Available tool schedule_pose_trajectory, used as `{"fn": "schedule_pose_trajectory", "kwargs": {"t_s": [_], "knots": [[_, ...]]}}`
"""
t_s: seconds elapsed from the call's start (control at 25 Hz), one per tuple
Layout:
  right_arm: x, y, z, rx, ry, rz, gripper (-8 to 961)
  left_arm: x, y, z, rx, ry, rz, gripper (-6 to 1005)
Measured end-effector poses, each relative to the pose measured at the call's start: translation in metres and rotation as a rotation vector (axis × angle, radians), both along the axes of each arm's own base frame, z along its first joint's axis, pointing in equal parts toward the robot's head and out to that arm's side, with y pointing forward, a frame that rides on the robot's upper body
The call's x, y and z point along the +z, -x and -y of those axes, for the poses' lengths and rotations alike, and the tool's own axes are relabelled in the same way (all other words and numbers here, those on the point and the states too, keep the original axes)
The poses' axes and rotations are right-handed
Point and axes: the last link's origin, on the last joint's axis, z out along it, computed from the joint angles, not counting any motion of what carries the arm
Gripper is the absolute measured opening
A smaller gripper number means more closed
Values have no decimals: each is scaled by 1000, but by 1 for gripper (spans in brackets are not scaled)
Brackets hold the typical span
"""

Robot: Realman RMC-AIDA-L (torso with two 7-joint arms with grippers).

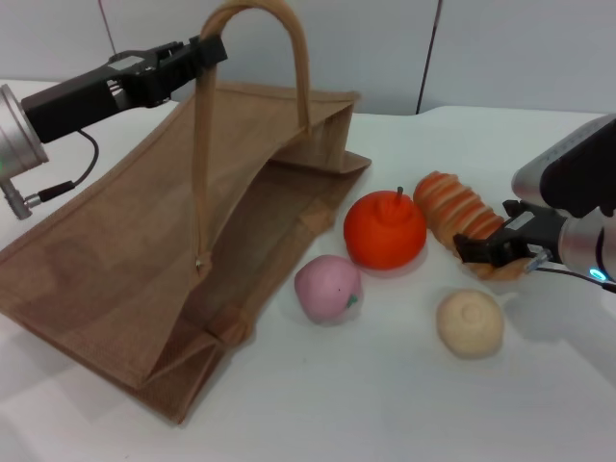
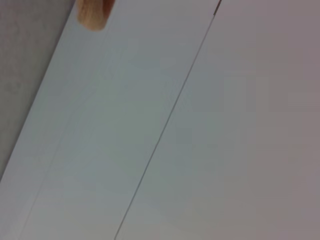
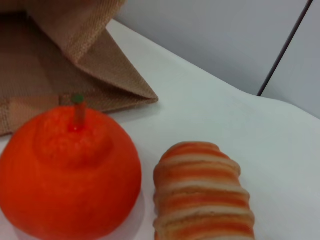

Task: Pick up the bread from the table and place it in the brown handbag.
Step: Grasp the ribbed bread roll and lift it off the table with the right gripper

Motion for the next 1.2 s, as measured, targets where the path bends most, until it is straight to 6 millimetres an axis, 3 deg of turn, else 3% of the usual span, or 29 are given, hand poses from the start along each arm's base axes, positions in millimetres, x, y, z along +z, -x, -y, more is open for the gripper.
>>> {"fn": "schedule_pose_trajectory", "kwargs": {"t_s": [0.28, 0.64, 1.2], "knots": [[-3, 3, 0, 2, 28, 23, 891, 0, -1, 0, -3, 0, 2, 143], [-4, 5, 1, 1, 43, 23, 819, 2, 1, 1, 2, -9, 7, 148], [-3, 12, 2, 12, 53, 18, 623, 2, 1, 1, 3, -10, 7, 154]]}}
